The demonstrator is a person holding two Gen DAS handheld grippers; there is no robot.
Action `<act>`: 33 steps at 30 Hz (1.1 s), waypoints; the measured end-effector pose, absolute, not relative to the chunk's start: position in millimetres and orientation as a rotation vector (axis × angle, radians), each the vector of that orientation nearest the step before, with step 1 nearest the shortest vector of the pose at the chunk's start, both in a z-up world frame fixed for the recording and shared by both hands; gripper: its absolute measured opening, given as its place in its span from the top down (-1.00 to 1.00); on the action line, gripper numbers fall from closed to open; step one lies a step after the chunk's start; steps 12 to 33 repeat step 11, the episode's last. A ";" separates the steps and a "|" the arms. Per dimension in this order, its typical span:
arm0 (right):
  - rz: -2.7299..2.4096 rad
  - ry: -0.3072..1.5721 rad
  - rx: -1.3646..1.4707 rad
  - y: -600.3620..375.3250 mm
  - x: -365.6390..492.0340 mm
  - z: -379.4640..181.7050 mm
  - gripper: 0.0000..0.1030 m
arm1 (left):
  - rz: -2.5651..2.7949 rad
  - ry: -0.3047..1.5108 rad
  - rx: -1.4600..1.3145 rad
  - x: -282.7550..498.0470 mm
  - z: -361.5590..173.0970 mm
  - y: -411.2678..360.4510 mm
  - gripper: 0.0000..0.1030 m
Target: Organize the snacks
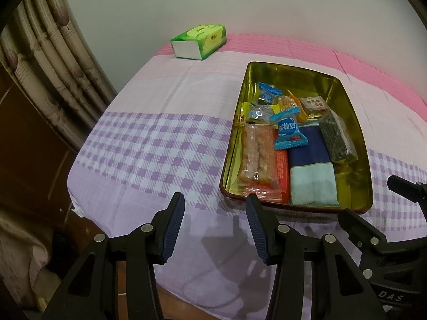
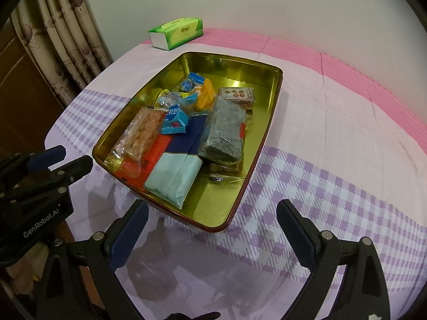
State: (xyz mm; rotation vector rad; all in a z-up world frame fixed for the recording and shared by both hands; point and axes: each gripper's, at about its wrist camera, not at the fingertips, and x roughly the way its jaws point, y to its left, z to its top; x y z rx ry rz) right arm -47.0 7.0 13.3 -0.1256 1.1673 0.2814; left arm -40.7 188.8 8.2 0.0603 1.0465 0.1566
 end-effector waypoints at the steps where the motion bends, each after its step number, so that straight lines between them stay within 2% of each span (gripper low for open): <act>1: 0.281 1.169 -0.125 6.6 -47.1 12.9 -0.86 | 0.161 1.045 0.060 -39.9 8.1 188.8 0.05; 9: 0.281 1.170 -0.125 5.9 -47.6 12.5 -0.86 | 0.165 1.036 0.060 -40.1 10.1 189.5 0.05; 11: 0.280 1.169 -0.123 6.4 -46.8 12.5 -0.86 | 0.164 1.037 0.058 -40.1 10.1 188.7 -0.01; 33: 0.280 1.169 -0.123 6.4 -46.8 12.5 -0.86 | 0.164 1.037 0.058 -40.1 10.1 188.7 -0.01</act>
